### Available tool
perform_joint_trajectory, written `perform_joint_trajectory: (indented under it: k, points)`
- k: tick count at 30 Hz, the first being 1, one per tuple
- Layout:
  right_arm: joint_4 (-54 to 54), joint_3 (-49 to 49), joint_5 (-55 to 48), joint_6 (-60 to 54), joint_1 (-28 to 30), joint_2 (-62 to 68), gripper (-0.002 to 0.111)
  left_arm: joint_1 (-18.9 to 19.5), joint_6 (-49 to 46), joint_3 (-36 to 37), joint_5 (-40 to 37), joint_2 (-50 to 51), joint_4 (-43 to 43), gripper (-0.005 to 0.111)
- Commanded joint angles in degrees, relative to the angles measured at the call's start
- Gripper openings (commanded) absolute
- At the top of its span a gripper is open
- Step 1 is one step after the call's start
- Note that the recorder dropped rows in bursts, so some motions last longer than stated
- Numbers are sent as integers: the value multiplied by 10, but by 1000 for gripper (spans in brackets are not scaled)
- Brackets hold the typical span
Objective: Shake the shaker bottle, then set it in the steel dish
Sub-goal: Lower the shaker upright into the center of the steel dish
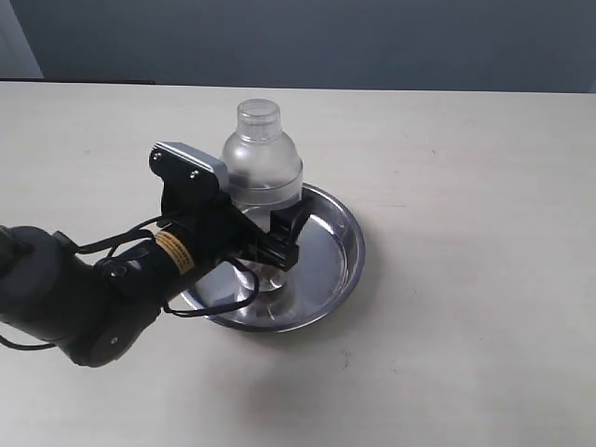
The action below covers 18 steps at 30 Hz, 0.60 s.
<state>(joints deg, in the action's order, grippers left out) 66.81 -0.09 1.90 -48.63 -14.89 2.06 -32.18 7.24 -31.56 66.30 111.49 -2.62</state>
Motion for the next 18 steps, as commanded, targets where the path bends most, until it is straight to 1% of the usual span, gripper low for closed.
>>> perform_joint_trajectory:
  k: [1,3,5,10,12,18]
  points:
    - [-1,1,0,-2,2,-1,-1,1,-13,-16,37,11,0,0]
    - [-1,1,0,-2,2,-1,-1,1,-18,-19,37,16,13,1]
    - [-1,1,0,-2,2,-1,-1,1,-19,-23,37,20,13,7]
    - [-1,1,0,-2,2,-1,-1,2,-31,-23,37,22,1,39]
    - [-1,1,0,-2,2,-1,-1,3,-33,-23,37,22,0,50]
    - [-1,1,3,-2,2,-1,-1,3,-39,-23,37,22,14,71]
